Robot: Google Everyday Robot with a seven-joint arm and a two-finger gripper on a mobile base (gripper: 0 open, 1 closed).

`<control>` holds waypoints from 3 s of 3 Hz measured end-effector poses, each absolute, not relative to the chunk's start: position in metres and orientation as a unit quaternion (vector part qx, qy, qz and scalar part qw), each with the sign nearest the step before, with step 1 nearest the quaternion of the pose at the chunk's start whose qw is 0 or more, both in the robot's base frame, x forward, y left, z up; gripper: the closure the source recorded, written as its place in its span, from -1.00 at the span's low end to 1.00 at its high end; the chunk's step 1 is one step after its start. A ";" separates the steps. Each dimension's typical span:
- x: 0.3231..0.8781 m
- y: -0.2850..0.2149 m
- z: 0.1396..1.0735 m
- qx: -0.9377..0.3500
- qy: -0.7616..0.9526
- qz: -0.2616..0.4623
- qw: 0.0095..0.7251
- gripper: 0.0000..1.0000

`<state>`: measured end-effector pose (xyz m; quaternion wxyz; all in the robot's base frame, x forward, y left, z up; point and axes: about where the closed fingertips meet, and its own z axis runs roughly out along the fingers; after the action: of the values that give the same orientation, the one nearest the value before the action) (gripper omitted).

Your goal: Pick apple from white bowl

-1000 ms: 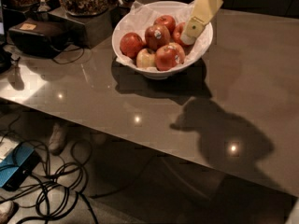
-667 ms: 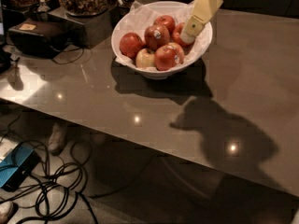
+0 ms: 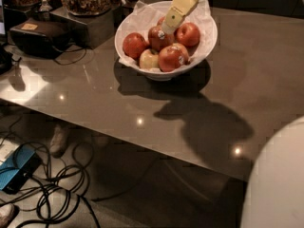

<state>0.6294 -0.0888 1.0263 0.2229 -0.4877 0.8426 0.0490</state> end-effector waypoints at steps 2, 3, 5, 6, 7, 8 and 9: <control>0.659 -0.065 1.012 -0.466 0.860 0.031 0.204 -0.84; 0.668 -0.061 1.001 -0.457 0.868 0.025 0.191 -0.82; 0.679 -0.063 0.977 -0.448 0.878 0.013 0.167 -0.56; 0.681 -0.064 0.965 -0.447 0.881 0.009 0.154 -0.52; 0.682 -0.064 0.956 -0.447 0.883 0.009 0.145 -0.44; 0.683 -0.062 0.951 -0.451 0.881 0.005 0.140 -0.44; 0.686 -0.059 0.950 -0.456 0.879 0.002 0.138 -0.38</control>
Offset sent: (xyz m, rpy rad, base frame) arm 0.0269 0.0236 -0.0220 -0.1075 0.1040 -0.0926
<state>0.6856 -0.0585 0.9500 0.1384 -0.4558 0.8792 0.0022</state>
